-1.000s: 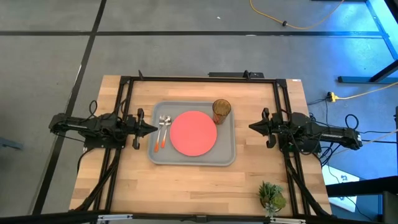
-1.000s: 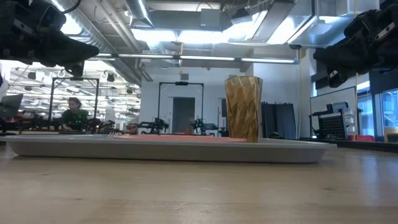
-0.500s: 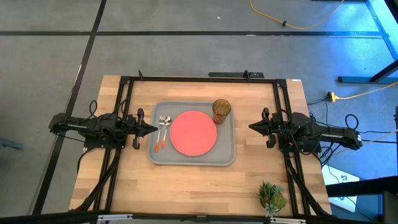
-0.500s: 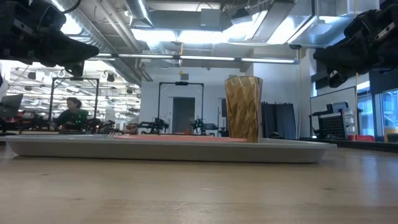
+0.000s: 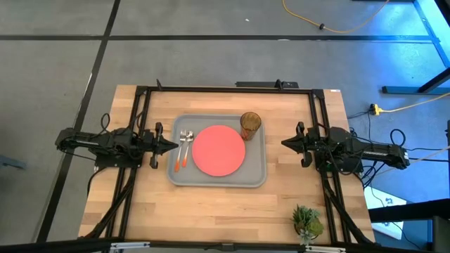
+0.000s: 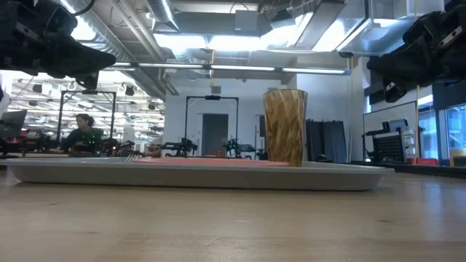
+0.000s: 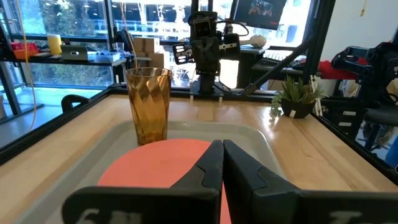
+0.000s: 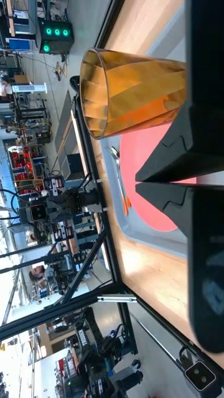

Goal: Pick and place plate/cup/fork/spoon on tray
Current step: Return to Home Position

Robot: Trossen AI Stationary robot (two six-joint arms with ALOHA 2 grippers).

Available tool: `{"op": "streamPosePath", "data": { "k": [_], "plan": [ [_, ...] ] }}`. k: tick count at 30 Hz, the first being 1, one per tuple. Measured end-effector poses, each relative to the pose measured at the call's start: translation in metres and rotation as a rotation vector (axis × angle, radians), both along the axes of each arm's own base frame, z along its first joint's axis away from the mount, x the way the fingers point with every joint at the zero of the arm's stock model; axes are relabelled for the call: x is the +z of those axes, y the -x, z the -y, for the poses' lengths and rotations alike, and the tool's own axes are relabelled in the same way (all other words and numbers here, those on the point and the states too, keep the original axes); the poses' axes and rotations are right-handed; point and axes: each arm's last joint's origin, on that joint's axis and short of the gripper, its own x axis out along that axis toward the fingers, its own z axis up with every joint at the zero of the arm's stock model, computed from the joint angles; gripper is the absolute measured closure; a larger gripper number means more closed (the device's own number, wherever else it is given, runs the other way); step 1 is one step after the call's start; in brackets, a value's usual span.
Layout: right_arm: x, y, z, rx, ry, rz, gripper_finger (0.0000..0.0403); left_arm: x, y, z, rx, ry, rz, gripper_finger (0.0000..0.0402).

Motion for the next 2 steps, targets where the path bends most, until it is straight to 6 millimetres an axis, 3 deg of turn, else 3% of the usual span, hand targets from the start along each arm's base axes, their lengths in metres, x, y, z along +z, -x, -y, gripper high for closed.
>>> {"op": "streamPosePath", "data": {
  "k": [2],
  "plan": [
    [0.0, 0.0, 0.0, 0.0, 0.0, 0.0, 0.0387, 0.0, 0.0, 0.0, 0.0, 0.0, 0.0, 0.0401]
  ]
}}
